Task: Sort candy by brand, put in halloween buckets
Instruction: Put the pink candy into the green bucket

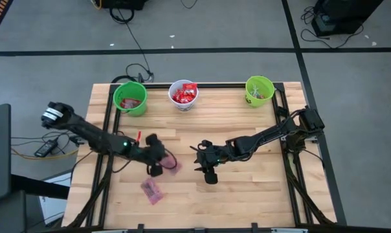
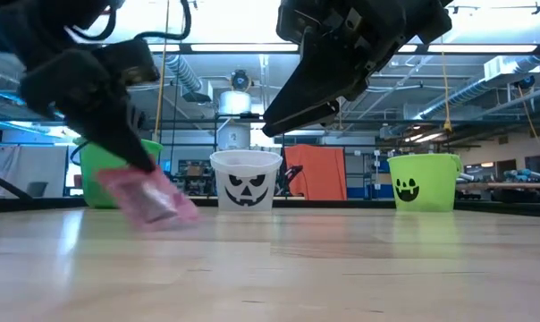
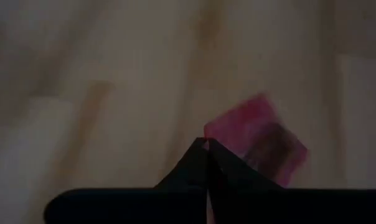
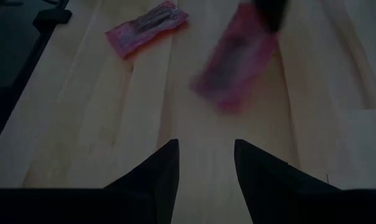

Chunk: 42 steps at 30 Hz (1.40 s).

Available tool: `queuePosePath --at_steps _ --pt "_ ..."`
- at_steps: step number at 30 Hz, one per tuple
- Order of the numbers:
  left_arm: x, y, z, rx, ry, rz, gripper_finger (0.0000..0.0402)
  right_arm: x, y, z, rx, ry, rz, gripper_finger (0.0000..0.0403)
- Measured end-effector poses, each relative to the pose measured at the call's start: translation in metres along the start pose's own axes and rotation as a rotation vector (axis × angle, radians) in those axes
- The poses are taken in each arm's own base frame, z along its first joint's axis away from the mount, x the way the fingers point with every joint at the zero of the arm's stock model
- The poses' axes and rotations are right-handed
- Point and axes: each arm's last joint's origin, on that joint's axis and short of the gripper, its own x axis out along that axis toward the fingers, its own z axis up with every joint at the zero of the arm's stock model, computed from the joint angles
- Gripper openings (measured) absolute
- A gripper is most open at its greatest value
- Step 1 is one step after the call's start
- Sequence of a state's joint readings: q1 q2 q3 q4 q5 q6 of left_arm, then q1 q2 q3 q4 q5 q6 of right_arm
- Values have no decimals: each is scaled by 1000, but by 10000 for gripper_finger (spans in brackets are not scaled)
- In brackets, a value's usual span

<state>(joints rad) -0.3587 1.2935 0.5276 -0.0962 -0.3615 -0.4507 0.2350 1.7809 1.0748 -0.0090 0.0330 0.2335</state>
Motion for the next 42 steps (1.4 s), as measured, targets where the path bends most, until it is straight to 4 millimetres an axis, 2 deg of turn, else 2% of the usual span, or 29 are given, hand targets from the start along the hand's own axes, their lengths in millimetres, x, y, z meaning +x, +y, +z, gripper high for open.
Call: queuePosePath --at_steps 8,16,20,24,30,38,42 --pt "-42 30 31 -34 -69 304 4 0 1 2 20 -19 7 165" --pt "-88 84 49 -209 -300 784 4 0 3 1 14 -16 9 165" --pt "-102 109 50 -284 -328 936 4 0 3 0 3 -11 9 165" --pt "-111 127 46 -335 -307 1032 5 0 3 0 2 -9 9 165" --pt "-119 141 37 -445 -289 1119 13 0 3 0 2 -6 8 165" --pt "-122 151 20 -637 -256 1188 66 0 3 0 2 -7 8 165" --pt "-122 151 20 -624 -239 1177 93 0 3 1 2 -16 10 165"
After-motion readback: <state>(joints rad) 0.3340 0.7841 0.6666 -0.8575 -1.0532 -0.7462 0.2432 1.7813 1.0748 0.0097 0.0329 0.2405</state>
